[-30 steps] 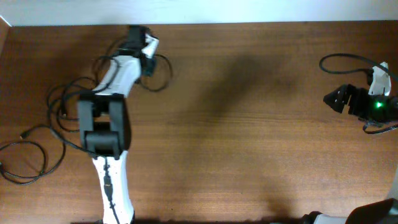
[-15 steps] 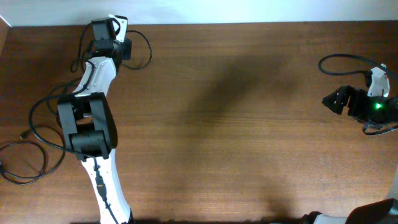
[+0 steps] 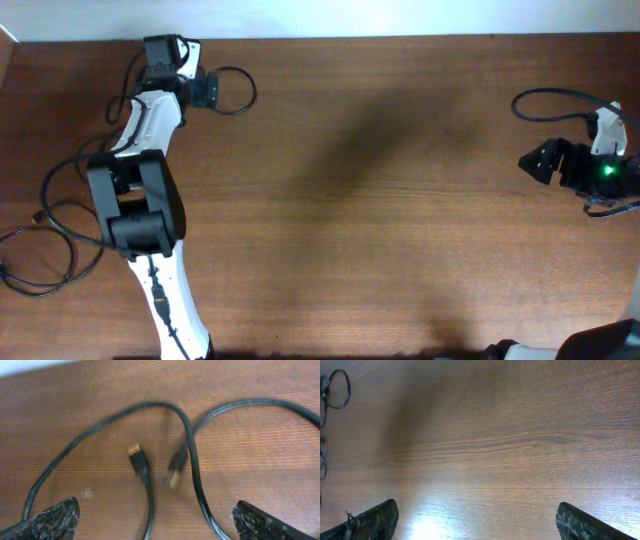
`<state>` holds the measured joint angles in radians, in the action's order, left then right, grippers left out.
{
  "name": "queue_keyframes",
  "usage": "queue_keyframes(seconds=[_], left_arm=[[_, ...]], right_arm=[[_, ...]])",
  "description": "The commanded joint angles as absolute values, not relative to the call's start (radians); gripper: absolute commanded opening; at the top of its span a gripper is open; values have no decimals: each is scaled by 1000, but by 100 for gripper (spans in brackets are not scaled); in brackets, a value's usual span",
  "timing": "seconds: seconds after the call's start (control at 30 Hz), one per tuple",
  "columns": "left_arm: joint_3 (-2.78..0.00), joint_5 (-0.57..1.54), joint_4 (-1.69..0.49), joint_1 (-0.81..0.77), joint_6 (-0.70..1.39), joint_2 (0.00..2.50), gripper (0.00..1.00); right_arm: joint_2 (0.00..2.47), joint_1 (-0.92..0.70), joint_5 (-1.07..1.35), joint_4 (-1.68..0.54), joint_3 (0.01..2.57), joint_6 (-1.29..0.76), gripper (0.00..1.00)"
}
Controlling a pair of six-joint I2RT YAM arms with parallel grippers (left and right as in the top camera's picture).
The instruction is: Untangle cables
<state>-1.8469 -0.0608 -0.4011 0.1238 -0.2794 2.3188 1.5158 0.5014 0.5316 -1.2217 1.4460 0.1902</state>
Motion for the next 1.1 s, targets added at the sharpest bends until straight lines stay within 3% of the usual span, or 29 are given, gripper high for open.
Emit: queue_keyframes(seconds=[0.0, 0.13, 0.47, 0.7, 0.77, 0.8, 1.07], left_arm=[[-1858, -67, -530, 101, -254, 2081, 99], [-1858, -68, -754, 38, -241, 1901, 99], [-1858, 143, -1257, -123, -194, 1728, 99], [-1855, 142, -1319, -216, -195, 1728, 99], [-1855, 142, -1319, -230, -195, 1728, 99], [-1855, 142, -1319, -235, -195, 1728, 99], [-1855, 142, -1328, -241, -195, 1728, 99]], right_arm=[[1517, 503, 544, -1219, 1458, 236, 100], [1492, 501, 595, -1235, 1458, 296, 93], [1285, 375, 522, -1271, 1458, 303, 93], [1192, 313, 484, -1294, 1458, 303, 93], [1192, 313, 485, -1306, 1458, 302, 94], [1195, 313, 485, -1306, 1458, 303, 99], [1247, 313, 485, -1306, 1458, 303, 99]])
